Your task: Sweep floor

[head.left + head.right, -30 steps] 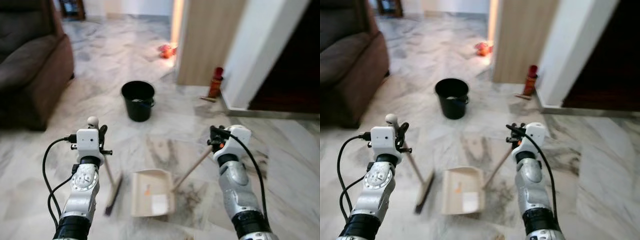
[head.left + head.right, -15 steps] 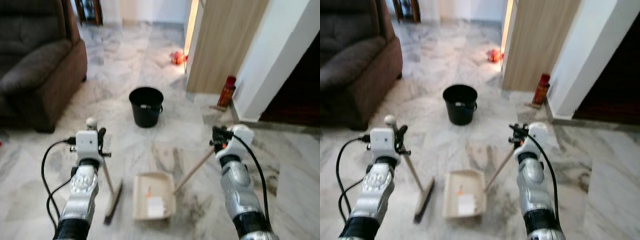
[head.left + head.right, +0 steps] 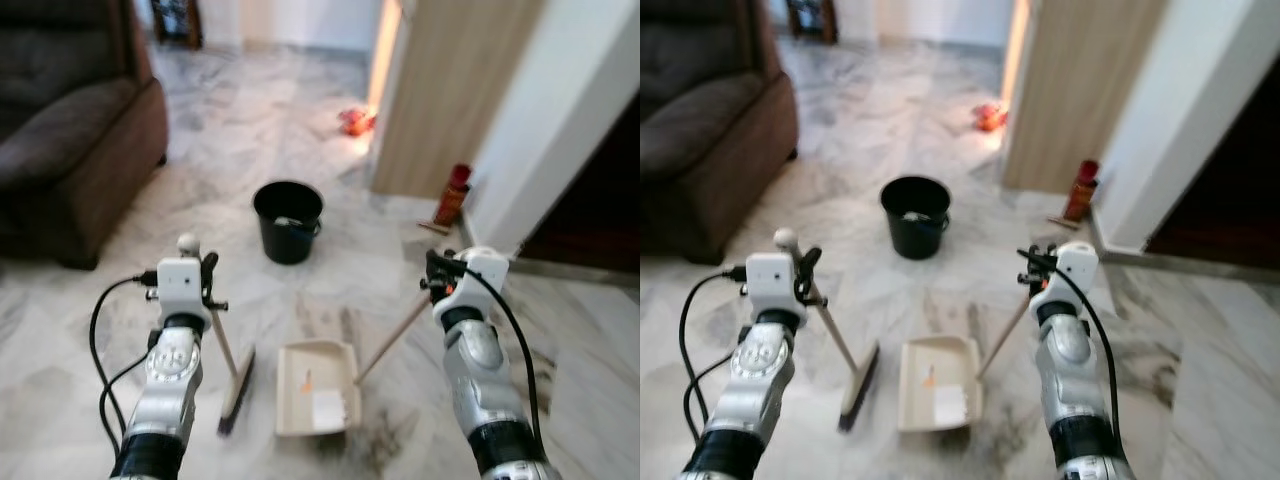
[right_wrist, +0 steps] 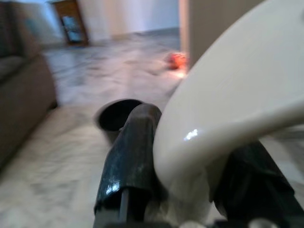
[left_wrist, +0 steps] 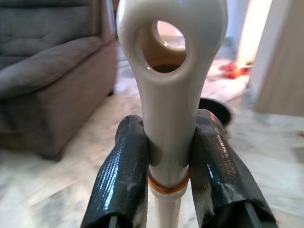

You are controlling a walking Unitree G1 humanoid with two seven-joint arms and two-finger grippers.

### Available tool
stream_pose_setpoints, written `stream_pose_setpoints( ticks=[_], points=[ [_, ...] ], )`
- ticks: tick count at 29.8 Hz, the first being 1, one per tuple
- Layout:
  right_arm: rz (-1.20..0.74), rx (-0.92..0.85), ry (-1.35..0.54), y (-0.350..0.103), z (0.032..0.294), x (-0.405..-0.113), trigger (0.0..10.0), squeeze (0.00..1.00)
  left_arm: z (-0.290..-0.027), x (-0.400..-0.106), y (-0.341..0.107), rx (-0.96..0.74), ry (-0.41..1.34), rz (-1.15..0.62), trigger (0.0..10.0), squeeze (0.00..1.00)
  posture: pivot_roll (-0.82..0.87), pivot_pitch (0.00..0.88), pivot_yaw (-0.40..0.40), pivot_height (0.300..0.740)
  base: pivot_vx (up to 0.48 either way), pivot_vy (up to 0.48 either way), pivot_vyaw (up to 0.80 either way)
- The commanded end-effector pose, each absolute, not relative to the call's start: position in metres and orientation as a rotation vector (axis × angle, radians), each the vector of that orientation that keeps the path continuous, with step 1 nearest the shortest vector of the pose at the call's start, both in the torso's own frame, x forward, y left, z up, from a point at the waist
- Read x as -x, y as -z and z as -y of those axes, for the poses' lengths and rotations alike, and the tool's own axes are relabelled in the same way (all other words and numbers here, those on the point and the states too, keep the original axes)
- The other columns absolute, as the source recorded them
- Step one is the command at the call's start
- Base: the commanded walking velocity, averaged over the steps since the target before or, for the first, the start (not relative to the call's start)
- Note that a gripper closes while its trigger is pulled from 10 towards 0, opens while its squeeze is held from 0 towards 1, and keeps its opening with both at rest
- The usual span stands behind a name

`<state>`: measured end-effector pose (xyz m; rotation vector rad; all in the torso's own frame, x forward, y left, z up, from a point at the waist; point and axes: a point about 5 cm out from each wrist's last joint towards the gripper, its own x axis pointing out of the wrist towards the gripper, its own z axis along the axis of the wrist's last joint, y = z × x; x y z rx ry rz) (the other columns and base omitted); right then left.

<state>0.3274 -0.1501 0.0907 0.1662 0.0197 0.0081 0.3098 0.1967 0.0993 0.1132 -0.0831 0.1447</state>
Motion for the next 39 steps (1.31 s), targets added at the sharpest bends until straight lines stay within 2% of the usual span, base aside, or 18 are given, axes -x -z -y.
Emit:
stream_pose_setpoints(
  ticks=[1,4,39],
  points=[
    [0.045,-0.204,-0.007,-0.1040,0.1523,-0.3307,10.0,0.00,-0.1918,-0.3140,-0.1095,-0.134,-0.127,0.131,10.0,0.00,0.03,0.000,-0.036,0.740,0.285,0.000,0.80],
    [0.044,-0.207,-0.011,-0.1041,0.1502,-0.3308,10.0,0.00,-0.1921,-0.3139,-0.1094,-0.134,-0.125,0.129,10.0,0.00,0.03,0.000,-0.033,0.740,0.289,0.000,0.63],
    [0.037,-0.196,-0.038,-0.1041,0.1485,-0.3304,10.0,0.00,-0.1925,-0.3159,-0.1113,-0.135,-0.130,0.128,10.0,0.00,0.03,0.035,-0.030,0.740,0.300,0.000,0.00]
  ],
)
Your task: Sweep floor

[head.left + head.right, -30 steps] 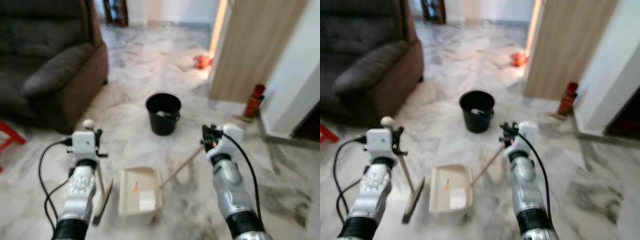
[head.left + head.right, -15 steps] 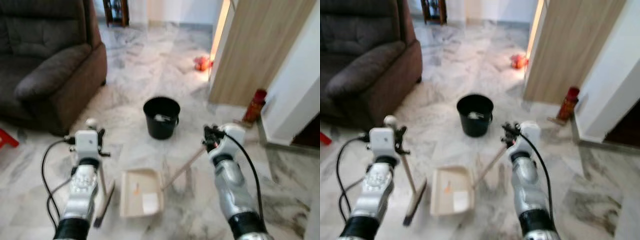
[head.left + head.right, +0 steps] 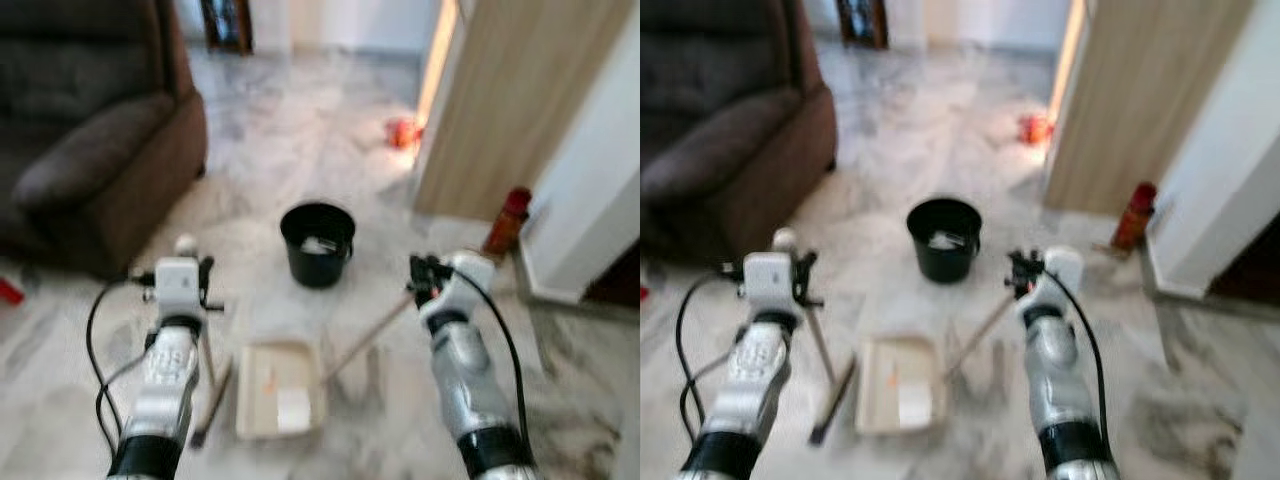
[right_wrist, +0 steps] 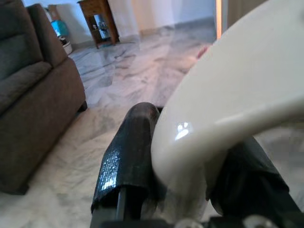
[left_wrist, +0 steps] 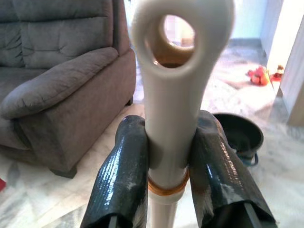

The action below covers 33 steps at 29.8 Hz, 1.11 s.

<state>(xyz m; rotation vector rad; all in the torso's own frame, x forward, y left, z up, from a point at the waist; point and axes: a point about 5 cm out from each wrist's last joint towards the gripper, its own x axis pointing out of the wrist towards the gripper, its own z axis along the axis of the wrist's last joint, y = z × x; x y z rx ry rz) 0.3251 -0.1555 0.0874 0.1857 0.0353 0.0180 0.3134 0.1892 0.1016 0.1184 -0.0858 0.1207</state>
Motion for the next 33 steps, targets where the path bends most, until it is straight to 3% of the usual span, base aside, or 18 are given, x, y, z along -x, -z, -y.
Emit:
stream_pose_setpoints(
  ticks=[1,14,33],
  points=[
    [0.037,-0.192,-0.039,-0.1041,0.1481,-0.3304,10.0,0.00,-0.1926,-0.3159,-0.1113,-0.135,-0.131,0.128,10.0,0.00,0.03,0.035,-0.030,0.740,0.304,0.000,0.00],
    [0.037,-0.169,-0.069,-0.1037,0.1428,-0.3291,10.0,0.00,-0.1935,-0.3159,-0.1120,-0.136,-0.134,0.131,10.0,0.00,0.03,0.040,-0.031,0.740,0.306,0.000,0.23],
    [0.038,-0.197,-0.063,-0.1045,0.1447,-0.3304,10.0,0.00,-0.1921,-0.3169,-0.1115,-0.133,-0.139,0.133,10.0,0.00,0.02,0.021,-0.037,0.740,0.315,0.000,0.00]
  ],
)
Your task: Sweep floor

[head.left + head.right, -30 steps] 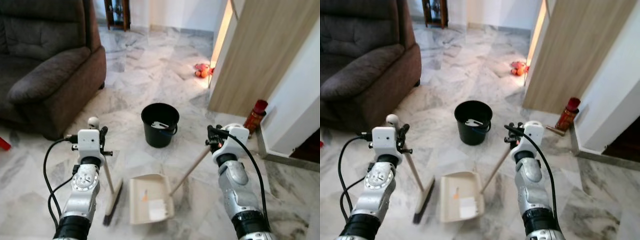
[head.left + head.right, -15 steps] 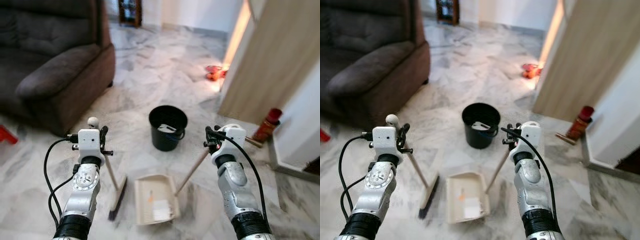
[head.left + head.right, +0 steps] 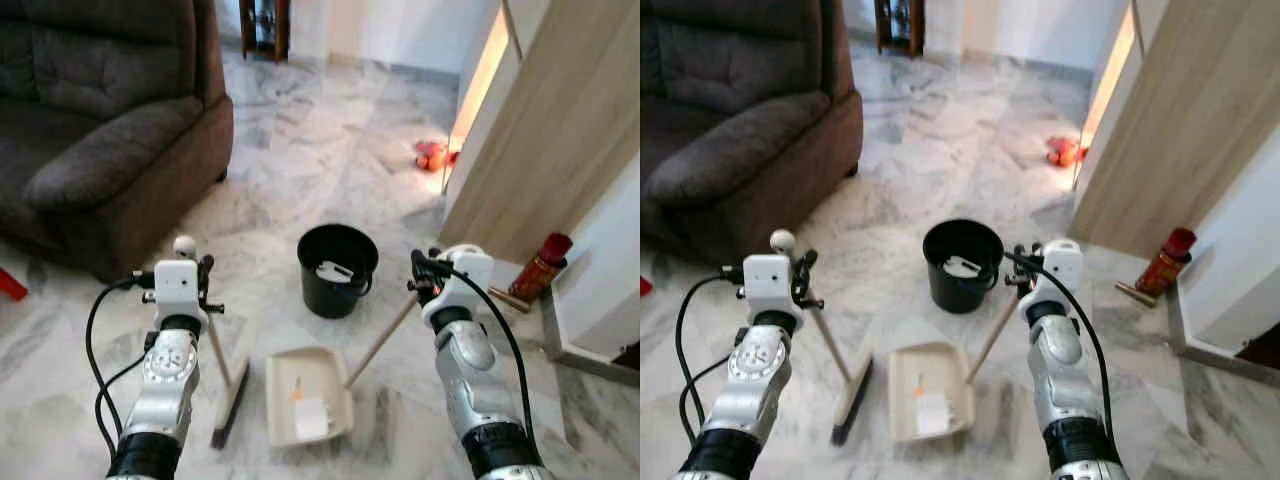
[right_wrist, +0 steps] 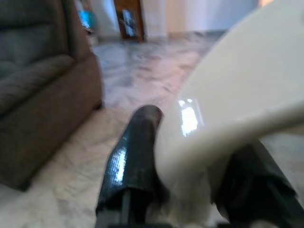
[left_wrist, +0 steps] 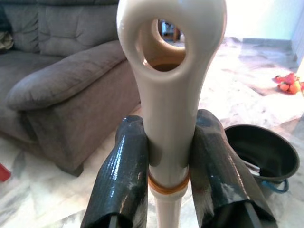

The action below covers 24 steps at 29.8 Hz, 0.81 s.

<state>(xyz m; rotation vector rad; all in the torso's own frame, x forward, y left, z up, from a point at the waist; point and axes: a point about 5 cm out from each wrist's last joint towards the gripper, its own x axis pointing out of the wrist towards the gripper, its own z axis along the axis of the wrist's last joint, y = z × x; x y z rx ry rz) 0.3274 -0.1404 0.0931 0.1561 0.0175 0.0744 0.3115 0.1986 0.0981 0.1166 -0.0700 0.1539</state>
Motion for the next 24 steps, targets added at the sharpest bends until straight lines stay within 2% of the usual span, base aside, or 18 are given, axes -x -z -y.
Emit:
stream_pose_setpoints(
  ticks=[1,24],
  points=[
    [0.038,-0.198,-0.063,-0.1046,0.1444,-0.3305,10.0,0.00,-0.1921,-0.3168,-0.1115,-0.133,-0.139,0.134,10.0,0.00,0.02,0.021,-0.037,0.740,0.319,0.000,0.00],
    [0.039,-0.199,-0.049,-0.1046,0.1459,-0.3311,10.0,0.00,-0.1922,-0.3172,-0.1115,-0.131,-0.132,0.135,10.0,0.00,0.03,0.021,-0.037,0.740,0.317,0.000,0.00]
  ],
)
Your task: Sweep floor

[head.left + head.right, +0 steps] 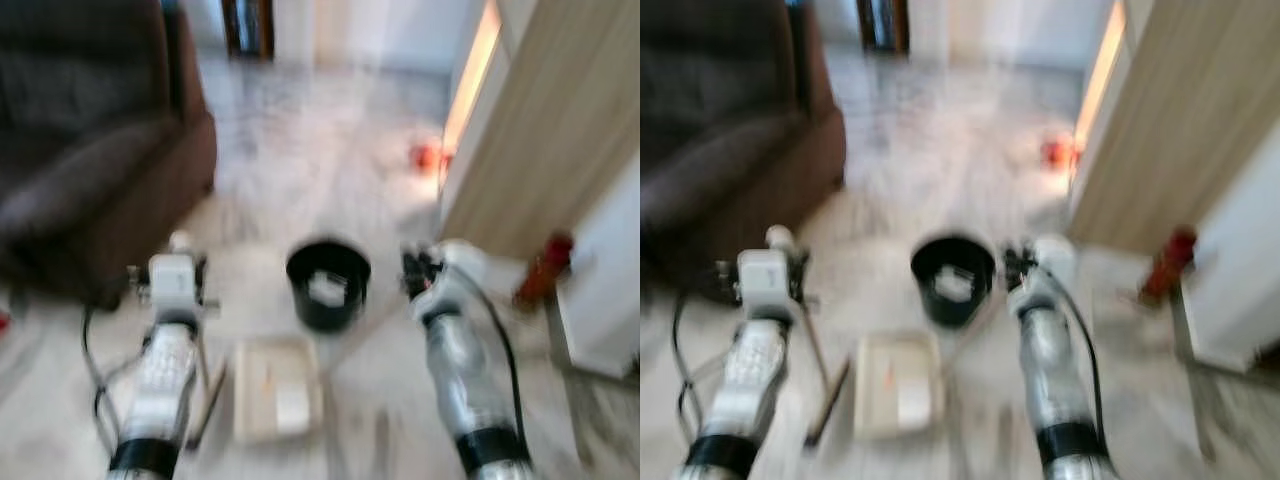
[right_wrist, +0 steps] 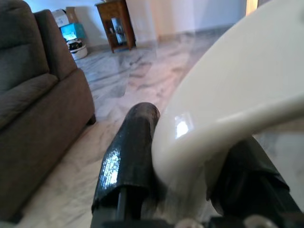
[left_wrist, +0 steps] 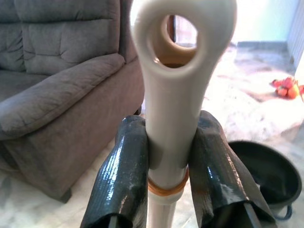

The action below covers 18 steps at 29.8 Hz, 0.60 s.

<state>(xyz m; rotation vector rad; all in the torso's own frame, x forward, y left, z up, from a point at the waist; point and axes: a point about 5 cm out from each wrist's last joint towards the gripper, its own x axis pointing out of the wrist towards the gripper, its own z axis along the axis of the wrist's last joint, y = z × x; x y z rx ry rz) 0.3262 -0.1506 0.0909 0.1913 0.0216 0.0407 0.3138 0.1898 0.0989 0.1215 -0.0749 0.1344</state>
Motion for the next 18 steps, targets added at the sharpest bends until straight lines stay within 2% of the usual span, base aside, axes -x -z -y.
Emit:
stream_pose_setpoints(
  ticks=[1,8,18],
  points=[
    [0.038,-0.200,-0.048,-0.1046,0.1458,-0.3311,10.0,0.00,-0.1916,-0.3171,-0.1117,-0.130,-0.127,0.137,10.0,0.00,0.03,0.021,-0.037,0.740,0.259,0.000,0.00],
    [0.025,-0.218,-0.041,-0.1036,0.1465,-0.3327,10.0,0.00,-0.1902,-0.3168,-0.1118,-0.127,-0.119,0.140,10.0,0.00,0.03,0.025,-0.039,0.740,0.000,0.000,0.00],
    [0.013,-0.215,-0.049,-0.1023,0.1450,-0.3329,10.0,0.00,-0.1905,-0.3171,-0.1115,-0.127,-0.119,0.137,10.0,0.00,0.03,0.028,-0.040,0.740,0.000,0.000,-0.77]
  ],
)
